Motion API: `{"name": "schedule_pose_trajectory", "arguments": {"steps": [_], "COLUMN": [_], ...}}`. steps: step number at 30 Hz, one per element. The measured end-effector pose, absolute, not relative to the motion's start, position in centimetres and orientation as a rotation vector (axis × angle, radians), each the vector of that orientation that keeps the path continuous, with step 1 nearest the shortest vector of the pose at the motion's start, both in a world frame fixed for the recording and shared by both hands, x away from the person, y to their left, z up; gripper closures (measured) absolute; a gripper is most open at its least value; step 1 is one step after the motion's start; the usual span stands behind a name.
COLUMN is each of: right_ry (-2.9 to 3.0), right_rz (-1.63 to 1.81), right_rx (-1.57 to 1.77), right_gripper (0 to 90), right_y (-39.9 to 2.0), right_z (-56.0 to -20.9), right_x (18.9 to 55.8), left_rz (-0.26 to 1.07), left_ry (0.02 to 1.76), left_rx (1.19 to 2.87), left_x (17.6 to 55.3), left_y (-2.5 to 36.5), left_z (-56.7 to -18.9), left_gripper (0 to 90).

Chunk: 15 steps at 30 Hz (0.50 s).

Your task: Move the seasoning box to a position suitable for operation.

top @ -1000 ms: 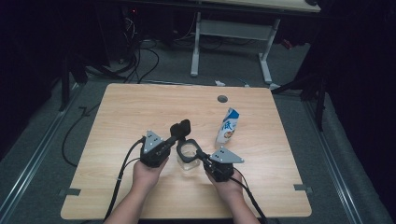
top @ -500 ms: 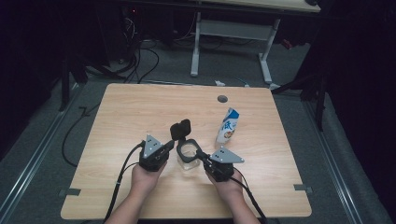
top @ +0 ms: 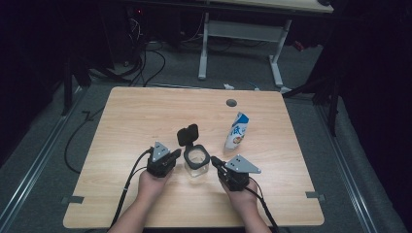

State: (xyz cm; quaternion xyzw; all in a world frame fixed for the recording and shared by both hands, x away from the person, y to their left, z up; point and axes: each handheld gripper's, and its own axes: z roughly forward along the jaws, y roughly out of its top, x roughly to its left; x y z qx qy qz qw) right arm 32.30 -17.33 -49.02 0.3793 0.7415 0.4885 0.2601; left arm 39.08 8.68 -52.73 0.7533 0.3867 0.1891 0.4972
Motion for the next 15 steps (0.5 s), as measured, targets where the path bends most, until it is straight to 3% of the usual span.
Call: {"name": "schedule_pose_trajectory", "arguments": {"steps": [15], "right_ry": [2.025], "right_rz": [1.241], "right_rx": [1.134], "right_gripper": [88.8], "right_y": [-18.8], "right_z": [-51.6], "right_x": [32.7], "left_rz": [0.437], "left_ry": [0.866], "left_rx": [1.833], "left_x": [38.4], "left_y": [8.1], "left_z": [-52.3], "left_gripper": [90.0]}}
